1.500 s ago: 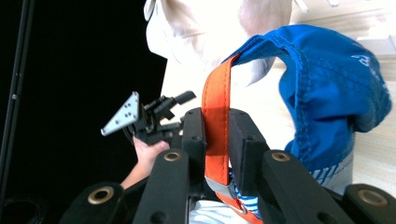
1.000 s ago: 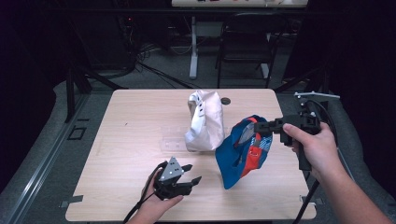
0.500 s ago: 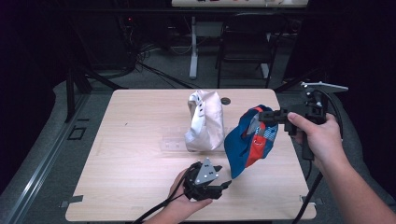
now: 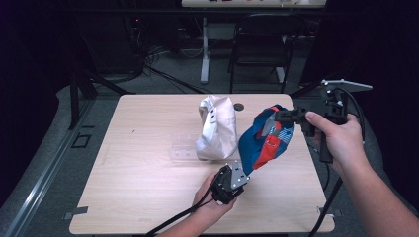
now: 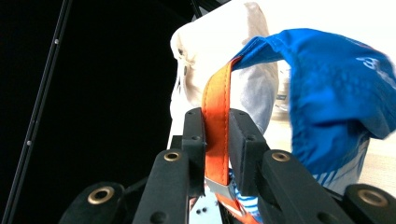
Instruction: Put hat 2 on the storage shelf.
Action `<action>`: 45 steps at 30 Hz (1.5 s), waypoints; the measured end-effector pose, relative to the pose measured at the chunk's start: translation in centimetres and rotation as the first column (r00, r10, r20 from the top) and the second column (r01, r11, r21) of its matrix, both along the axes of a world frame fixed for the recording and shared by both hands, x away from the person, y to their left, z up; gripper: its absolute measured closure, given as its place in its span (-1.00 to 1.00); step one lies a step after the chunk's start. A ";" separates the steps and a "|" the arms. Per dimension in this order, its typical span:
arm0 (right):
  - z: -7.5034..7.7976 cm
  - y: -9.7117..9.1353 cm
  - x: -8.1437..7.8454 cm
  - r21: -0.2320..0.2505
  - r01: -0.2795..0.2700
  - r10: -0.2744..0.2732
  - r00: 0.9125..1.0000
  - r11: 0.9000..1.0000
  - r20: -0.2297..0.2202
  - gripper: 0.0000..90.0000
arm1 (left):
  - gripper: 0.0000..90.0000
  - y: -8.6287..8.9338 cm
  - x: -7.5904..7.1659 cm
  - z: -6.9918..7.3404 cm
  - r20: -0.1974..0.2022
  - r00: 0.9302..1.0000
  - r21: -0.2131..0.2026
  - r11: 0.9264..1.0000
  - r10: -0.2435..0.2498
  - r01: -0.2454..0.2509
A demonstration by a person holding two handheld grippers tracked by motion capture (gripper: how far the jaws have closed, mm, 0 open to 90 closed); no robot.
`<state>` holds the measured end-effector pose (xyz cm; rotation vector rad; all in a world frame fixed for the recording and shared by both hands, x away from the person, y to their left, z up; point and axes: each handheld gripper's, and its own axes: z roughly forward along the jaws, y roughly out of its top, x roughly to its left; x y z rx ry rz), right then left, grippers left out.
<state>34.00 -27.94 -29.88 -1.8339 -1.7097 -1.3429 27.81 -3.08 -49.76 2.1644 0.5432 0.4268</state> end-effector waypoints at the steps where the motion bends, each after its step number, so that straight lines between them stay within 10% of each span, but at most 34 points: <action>1: 0.1 0.0 0.0 -0.003 -0.003 0.003 1.000 1.000 0.001 0.73 | 0.95 0.0 0.1 -0.1 -0.003 1.000 -0.006 1.000 -0.007 0.007; 17: 0.4 0.0 -0.1 0.004 -0.012 0.012 0.999 1.000 0.041 0.73 | 0.96 -1.0 2.6 0.3 0.045 0.997 -0.108 0.993 0.055 -0.050; 45: -2.1 1.1 2.1 0.014 -0.014 0.014 1.000 1.000 0.011 0.73 | 0.95 -0.5 5.4 -0.8 0.015 0.990 -0.078 0.987 0.140 -0.139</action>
